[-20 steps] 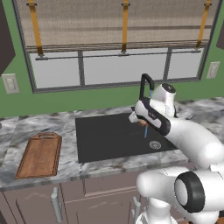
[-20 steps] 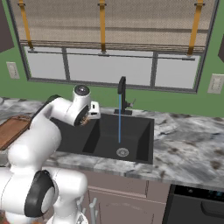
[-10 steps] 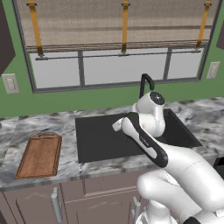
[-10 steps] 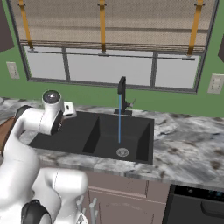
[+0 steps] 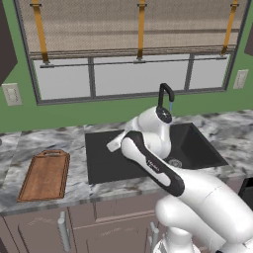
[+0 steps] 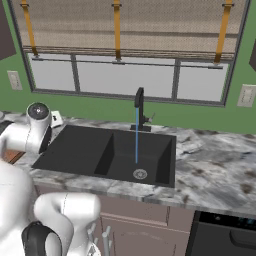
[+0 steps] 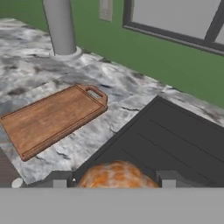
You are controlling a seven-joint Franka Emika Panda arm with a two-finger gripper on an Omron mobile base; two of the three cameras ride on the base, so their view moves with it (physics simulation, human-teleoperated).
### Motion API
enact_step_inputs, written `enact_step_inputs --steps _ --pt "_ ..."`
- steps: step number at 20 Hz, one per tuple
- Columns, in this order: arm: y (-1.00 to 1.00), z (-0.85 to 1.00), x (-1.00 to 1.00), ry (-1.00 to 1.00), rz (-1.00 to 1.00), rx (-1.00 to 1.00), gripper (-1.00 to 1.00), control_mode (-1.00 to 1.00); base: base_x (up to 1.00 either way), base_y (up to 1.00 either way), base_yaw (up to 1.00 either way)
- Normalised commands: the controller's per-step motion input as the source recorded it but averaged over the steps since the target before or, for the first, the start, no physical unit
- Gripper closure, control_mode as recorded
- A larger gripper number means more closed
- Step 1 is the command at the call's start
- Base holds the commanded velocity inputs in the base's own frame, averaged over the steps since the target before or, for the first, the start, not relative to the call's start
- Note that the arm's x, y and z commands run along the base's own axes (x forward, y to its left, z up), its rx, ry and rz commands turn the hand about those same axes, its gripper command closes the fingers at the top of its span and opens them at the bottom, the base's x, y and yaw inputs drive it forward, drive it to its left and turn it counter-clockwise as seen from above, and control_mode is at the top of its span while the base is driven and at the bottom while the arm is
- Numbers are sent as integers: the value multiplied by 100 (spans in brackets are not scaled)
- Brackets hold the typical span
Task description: Pick the tangerine from the sink and place it on the cutting board to airdry. Then turn off the sink faucet.
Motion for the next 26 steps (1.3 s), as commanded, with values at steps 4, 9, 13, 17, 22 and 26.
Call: enact_step_inputs --steps 4,9,13,17,22,26 --pt "65 28 0 0 23 -2 100 -100 0 0 0" --pt "62 11 0 0 21 -6 100 -100 0 0 0" --pt "63 8 -5 -1 19 -7 100 -100 0 0 0" --pt "54 0 -27 -12 11 -10 100 -100 0 0 0" --pt "32 0 -36 -17 1 -8 100 -100 0 0 0" --pt "20 0 -24 -13 -2 -9 100 -100 0 0 0"
